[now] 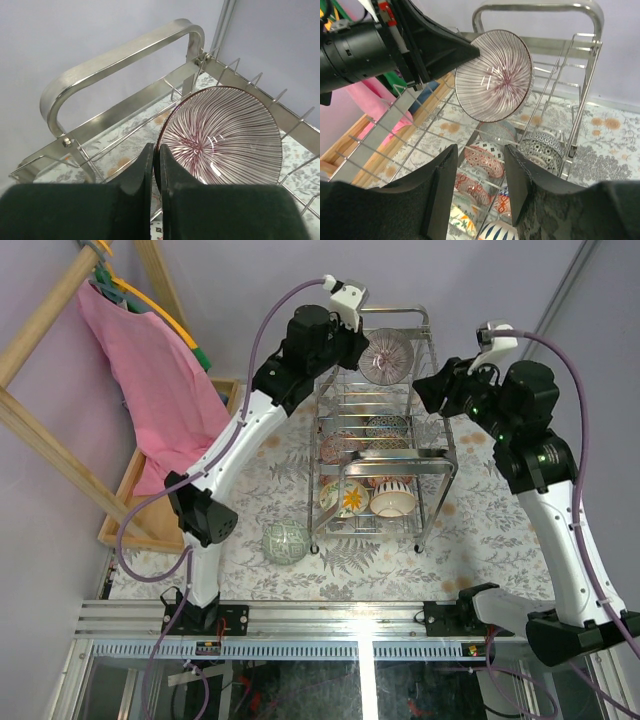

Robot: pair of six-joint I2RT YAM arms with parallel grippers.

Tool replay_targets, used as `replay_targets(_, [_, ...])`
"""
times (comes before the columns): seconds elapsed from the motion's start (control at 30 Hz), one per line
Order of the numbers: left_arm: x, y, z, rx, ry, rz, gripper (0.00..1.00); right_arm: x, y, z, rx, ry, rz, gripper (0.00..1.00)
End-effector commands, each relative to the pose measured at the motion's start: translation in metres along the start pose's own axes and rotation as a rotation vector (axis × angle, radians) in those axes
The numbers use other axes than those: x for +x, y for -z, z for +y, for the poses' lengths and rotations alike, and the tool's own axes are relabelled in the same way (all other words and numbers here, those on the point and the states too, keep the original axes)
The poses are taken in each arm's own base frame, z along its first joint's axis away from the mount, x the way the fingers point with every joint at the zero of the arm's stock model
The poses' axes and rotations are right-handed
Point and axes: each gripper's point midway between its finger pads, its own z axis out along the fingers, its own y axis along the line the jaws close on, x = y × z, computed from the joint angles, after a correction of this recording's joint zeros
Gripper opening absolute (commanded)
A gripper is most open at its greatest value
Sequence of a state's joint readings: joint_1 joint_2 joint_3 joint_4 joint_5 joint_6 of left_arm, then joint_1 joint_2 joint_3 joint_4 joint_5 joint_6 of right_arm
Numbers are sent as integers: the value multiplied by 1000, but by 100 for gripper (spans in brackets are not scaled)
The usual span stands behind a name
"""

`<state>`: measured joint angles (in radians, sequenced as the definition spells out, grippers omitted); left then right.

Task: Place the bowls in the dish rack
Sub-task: Turn the bowl upside down on the dish rack.

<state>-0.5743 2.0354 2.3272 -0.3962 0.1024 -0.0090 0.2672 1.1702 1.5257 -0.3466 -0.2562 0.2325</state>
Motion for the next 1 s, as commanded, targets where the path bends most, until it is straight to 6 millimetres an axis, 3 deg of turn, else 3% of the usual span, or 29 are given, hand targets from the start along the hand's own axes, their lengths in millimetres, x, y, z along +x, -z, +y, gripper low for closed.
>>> replay_targets(0.0, [-72,27,-14,-59,-149,-215,0,-20,27,16,-41,-33,-92,49])
replay_targets(0.17, [-85,28,-21,-108,-288,-266,0,-11,50,28,-69,-133,-117,48])
replay_targets(0.5, [-77,19,-29,-191,-544,-272,0,30,91,30,-46,-214,-81,47])
replay_targets(0.8, [-73,18,-21,-247,-690,-269,0,63,99,29,-45,-234,-19,47])
replay_targets(0.97, [-78,19,-16,-283,-743,-279,0,71,100,27,-36,-234,-5,47])
